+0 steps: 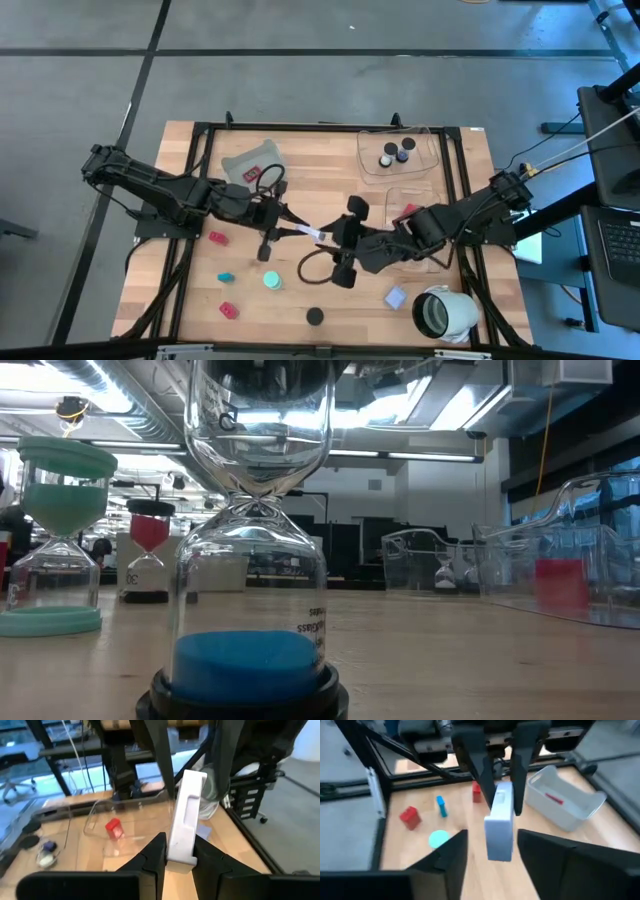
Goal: Pick & Place Office items
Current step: Put the white digital clock into the gray bin
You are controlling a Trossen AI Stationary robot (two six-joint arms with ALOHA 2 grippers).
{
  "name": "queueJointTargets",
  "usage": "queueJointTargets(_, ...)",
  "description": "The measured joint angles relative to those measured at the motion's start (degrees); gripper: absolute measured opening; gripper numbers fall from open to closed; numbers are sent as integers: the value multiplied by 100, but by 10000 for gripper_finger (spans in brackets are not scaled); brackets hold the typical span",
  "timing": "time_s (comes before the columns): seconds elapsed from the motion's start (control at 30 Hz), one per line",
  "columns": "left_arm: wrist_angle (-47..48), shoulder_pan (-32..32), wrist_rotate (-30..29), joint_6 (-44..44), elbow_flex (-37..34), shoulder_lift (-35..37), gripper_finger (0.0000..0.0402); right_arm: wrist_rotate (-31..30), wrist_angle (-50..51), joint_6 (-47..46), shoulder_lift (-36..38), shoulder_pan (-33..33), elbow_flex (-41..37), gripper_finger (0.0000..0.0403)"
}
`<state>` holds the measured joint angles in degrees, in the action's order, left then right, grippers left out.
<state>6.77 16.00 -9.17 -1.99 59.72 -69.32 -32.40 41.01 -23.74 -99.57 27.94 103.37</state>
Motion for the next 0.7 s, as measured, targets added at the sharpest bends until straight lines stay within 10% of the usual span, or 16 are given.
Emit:
queueJointTargets(0.3, 870, -326, -539, 275, 0, 0, 66, 136, 1283, -1093, 516, -79, 0, 264)
queueJointTargets(0.7, 2679, -1978, -1135, 505, -2, 0, 67, -826, 3913, -1954, 599, -302, 0, 276)
